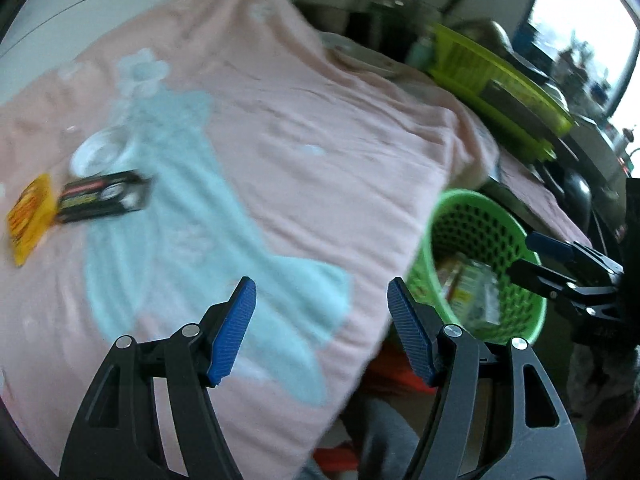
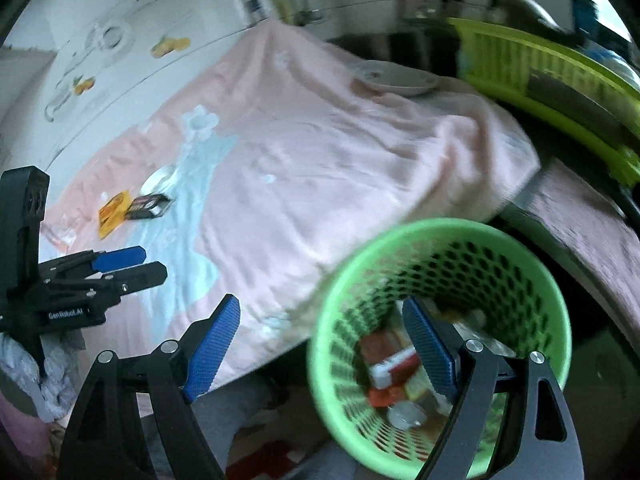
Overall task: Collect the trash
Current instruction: 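Move both tools back over the blanket toward the yellow snack pack and black box, then grasp the black glue box with the right tool while the left tool grasps the yellow snack pack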
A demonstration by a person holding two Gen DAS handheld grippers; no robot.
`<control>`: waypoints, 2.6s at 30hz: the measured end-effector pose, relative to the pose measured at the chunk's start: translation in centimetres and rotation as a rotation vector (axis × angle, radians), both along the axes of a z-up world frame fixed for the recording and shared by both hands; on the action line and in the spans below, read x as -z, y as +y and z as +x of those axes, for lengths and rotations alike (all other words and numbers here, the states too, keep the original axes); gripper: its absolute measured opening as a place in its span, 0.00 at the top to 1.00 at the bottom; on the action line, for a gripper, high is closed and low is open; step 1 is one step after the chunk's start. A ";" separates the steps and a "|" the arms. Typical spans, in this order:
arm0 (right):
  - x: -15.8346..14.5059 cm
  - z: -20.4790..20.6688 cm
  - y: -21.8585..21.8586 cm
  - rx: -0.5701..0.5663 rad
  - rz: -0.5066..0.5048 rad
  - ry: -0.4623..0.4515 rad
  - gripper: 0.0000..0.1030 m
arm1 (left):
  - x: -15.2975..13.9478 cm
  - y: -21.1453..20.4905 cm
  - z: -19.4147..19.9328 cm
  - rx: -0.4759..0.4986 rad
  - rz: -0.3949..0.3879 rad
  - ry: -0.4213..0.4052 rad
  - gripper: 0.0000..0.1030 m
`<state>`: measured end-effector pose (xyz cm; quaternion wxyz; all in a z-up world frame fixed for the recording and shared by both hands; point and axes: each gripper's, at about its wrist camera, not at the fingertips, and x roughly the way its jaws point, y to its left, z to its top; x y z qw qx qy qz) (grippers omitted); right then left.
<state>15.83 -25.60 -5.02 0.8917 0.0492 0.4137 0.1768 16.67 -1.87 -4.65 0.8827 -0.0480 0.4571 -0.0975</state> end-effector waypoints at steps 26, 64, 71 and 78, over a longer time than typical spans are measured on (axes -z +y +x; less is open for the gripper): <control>-0.8 8.4 23.1 -0.490 -0.085 -0.021 0.22 | -0.1 22.8 -1.5 -0.413 0.015 -0.010 0.34; 4.7 14.4 38.5 -0.943 -0.200 0.021 0.20 | 1.6 31.4 4.8 -0.465 -0.014 -0.012 0.29; 5.0 14.6 39.8 -0.927 -0.203 0.017 0.20 | 2.6 32.7 6.3 -0.458 -0.044 0.005 0.29; 5.3 14.3 41.7 -0.913 -0.220 -0.007 0.36 | 4.1 32.7 7.3 -0.418 -0.079 0.026 0.45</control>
